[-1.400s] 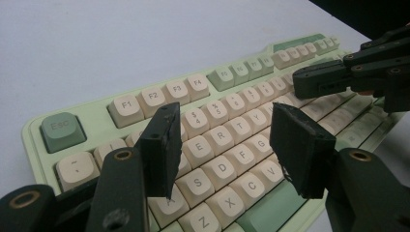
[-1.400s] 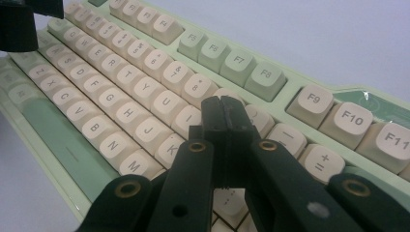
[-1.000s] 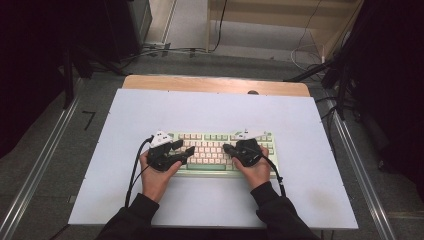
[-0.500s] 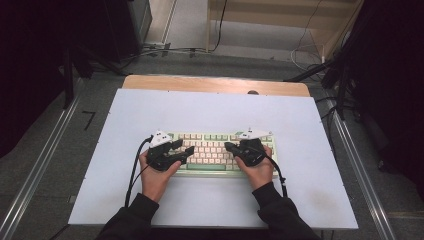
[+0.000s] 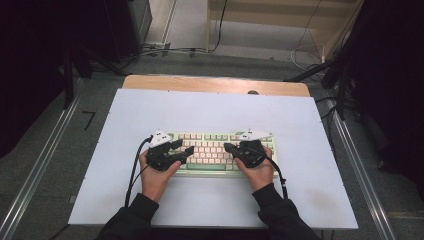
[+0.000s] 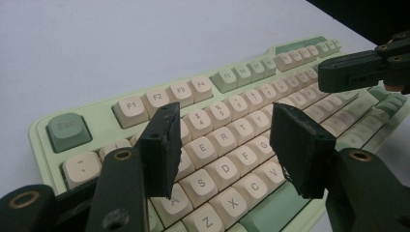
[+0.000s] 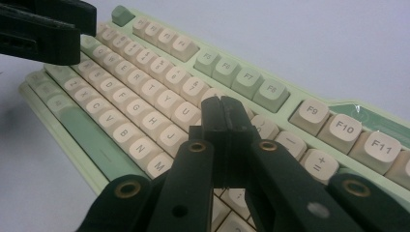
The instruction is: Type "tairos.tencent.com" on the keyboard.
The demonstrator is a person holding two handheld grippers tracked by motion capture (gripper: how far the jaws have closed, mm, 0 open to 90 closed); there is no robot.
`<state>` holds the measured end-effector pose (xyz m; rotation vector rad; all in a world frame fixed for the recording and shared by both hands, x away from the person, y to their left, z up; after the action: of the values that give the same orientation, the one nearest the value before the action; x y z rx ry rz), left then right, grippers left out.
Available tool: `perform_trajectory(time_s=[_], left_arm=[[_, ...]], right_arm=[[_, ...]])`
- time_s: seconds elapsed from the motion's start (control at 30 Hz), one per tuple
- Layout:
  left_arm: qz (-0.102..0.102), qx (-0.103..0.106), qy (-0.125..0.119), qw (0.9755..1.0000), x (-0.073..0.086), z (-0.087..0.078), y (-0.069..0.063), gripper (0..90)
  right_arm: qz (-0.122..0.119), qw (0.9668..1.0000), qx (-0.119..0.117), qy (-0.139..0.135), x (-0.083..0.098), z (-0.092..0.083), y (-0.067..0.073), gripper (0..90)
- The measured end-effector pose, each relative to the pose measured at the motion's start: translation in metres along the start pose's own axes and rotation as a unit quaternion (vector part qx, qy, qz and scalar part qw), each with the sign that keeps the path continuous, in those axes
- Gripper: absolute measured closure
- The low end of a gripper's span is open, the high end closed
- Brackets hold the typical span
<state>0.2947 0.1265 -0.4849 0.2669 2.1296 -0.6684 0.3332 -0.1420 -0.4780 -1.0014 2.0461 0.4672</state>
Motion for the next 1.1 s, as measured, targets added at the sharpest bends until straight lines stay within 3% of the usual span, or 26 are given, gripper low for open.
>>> perform_trajectory(time_s=[1.1], left_arm=[[-0.006, -0.001, -0.001, 1.0, -0.001, -0.001, 0.002, 45.5]], right_arm=[[-0.022, 0.9993, -0.026, 0.013, 0.004, 0.003, 0.021, 87.6]])
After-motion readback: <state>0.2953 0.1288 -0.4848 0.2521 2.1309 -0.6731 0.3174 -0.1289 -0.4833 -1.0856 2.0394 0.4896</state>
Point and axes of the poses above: each handheld gripper's, and its own axes: z roughly forward along the jaws, x roughly out of its underside, y roughly to its left, the point moved 1 cm from there along z, roughly forward along the jaws, and after that the axes turned 9 degrees about -z, right-handed, at the moved point
